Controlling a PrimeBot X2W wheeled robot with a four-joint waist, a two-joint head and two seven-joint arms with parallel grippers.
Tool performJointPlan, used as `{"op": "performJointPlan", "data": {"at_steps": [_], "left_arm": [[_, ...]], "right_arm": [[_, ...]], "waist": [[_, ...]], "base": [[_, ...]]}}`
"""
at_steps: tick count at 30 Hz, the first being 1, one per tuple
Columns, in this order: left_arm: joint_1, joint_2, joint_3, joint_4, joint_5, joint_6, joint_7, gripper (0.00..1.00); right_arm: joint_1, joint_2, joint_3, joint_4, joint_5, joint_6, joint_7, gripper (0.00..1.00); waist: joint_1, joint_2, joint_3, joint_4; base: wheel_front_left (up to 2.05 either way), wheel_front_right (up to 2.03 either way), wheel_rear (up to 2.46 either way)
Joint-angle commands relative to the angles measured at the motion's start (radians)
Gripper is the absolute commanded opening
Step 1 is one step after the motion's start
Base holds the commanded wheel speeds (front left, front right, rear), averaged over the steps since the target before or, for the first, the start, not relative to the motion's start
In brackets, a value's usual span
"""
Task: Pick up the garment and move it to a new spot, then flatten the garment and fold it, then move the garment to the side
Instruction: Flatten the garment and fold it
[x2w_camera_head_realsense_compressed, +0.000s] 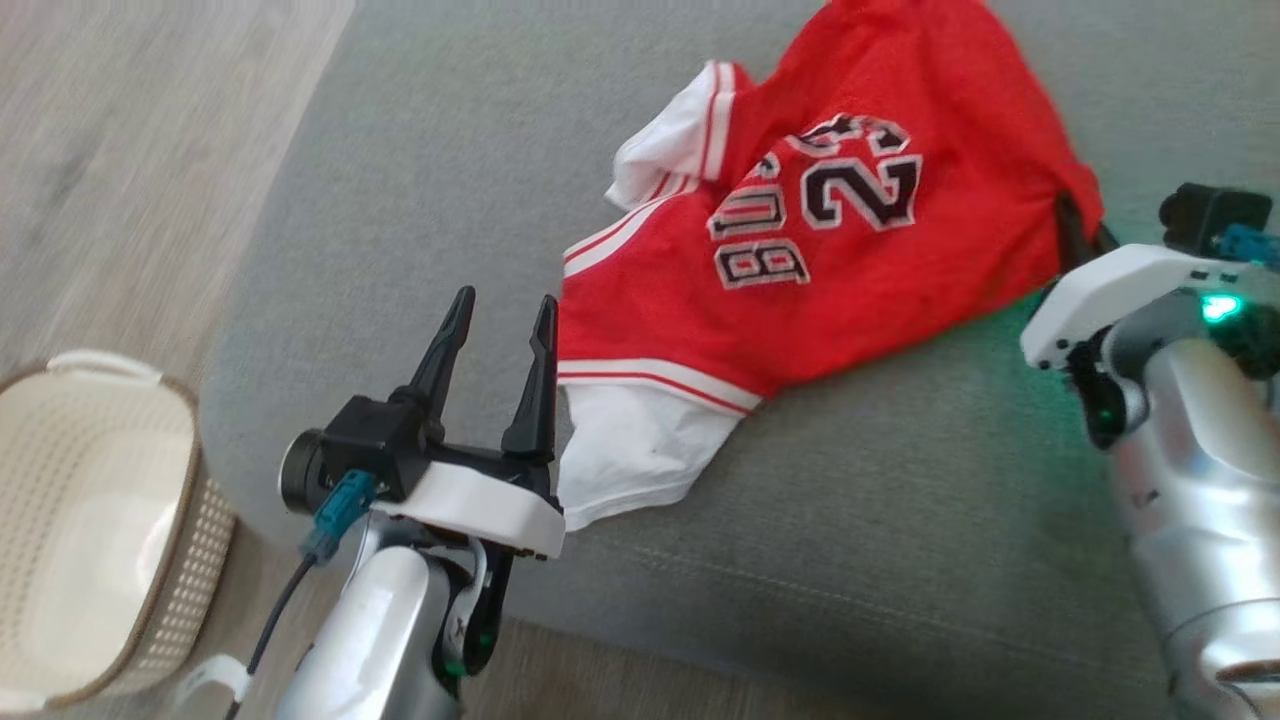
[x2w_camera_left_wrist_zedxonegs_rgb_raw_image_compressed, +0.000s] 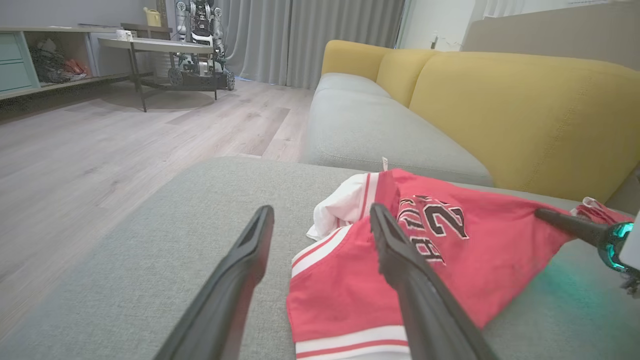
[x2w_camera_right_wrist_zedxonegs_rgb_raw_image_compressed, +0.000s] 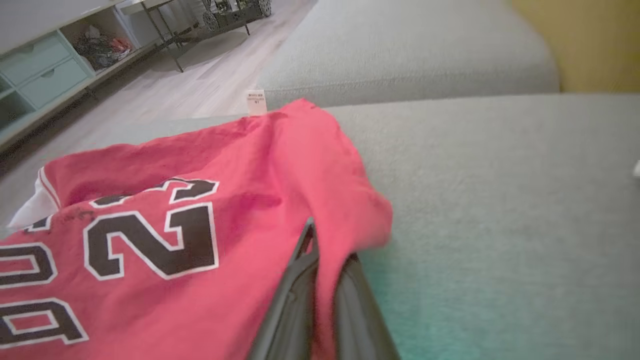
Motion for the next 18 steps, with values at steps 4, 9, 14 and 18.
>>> {"op": "performJointPlan", "data": {"at_steps": [4, 9, 14, 18], "left_arm": [[0.003, 0.009, 0.041, -0.027, -0.001, 0.001, -0.008, 1.0], [0.028, 0.009, 0.046, -0.026, -0.007, 0.0, -0.008, 1.0], [0.033, 0.009, 0.036, -0.036, -0.017, -0.001, -0.008, 1.0], [0.022, 0.009, 0.022, -0.038, -0.023, -0.005, -0.008, 1.0]], "right_arm": [[0.02, -0.047, 0.037, -0.074, -0.075, 0.0, 0.019, 0.0], [0.069, -0.111, 0.023, -0.162, -0.202, 0.0, 0.136, 0.0], [0.122, -0.122, -0.008, -0.293, -0.329, 0.0, 0.277, 0.0], [0.128, -0.102, -0.004, -0.375, -0.441, 0.0, 0.348, 0.0]], "waist": [[0.0, 0.0, -0.068, -0.059], [0.0, 0.0, -0.108, -0.082], [0.0, 0.0, -0.103, -0.067], [0.0, 0.0, -0.066, -0.035]], "base": [[0.0, 0.0, 0.0], [0.0, 0.0, 0.0], [0.0, 0.0, 0.0], [0.0, 0.0, 0.0]]}}
